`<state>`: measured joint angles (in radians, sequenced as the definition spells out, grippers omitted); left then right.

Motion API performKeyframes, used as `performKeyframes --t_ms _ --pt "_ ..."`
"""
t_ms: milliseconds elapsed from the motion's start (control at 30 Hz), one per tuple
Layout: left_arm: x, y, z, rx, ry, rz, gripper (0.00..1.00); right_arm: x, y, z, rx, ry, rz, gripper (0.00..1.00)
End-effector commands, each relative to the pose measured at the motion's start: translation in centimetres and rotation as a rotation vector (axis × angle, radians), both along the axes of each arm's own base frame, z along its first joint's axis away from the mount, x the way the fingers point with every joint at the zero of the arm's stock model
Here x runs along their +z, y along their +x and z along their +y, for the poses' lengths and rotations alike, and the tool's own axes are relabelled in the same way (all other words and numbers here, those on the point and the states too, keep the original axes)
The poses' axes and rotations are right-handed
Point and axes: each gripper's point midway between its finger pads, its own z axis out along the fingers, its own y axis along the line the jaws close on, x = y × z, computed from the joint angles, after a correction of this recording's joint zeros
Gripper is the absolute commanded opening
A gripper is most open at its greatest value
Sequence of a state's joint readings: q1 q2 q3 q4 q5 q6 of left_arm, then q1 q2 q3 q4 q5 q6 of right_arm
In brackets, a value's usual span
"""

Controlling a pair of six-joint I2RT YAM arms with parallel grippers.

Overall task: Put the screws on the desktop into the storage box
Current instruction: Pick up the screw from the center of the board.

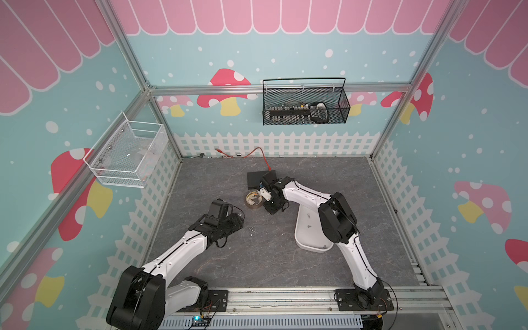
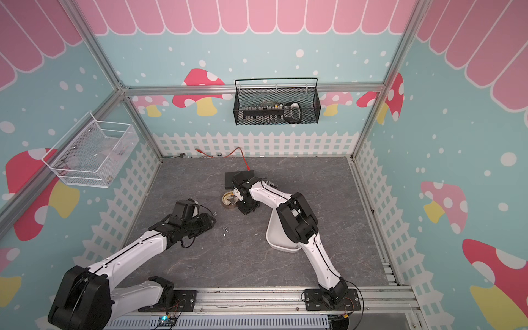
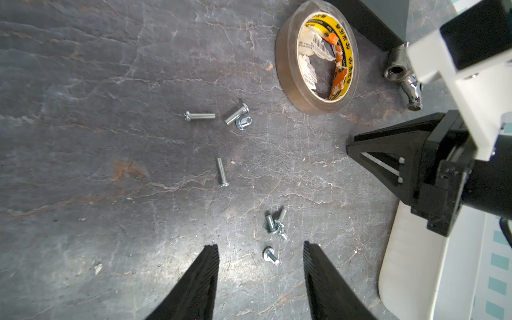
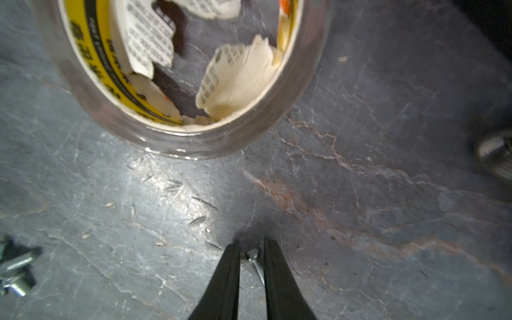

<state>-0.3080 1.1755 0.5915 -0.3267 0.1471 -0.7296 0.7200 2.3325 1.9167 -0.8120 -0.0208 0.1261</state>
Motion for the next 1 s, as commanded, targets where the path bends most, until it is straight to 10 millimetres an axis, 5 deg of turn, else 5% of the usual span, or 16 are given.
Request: performKeyframes --t_ms 0,367,700,967 --pt "0.1 0.1 -0.1 -0.005 -0.008 -0.007 0.54 -2.7 -1.0 -0.9 0.006 -0.061 0.062 0.18" --pt "-0.1 0.1 0.1 0.000 -0.002 -0.003 0.54 -2.2 -0.7 -0.9 -0.026 -0.040 0.077 0.00" --pt "0.1 0.1 0.0 0.000 -0.006 -0.010 0.54 4.2 -0.2 0.9 -0.038 0.114 0.006 0.00" --pt "0.0 0.1 0.0 0.002 -0.006 -0.005 0.54 9.3 -1.6 -0.1 -0.070 0.204 -0.055 0.00"
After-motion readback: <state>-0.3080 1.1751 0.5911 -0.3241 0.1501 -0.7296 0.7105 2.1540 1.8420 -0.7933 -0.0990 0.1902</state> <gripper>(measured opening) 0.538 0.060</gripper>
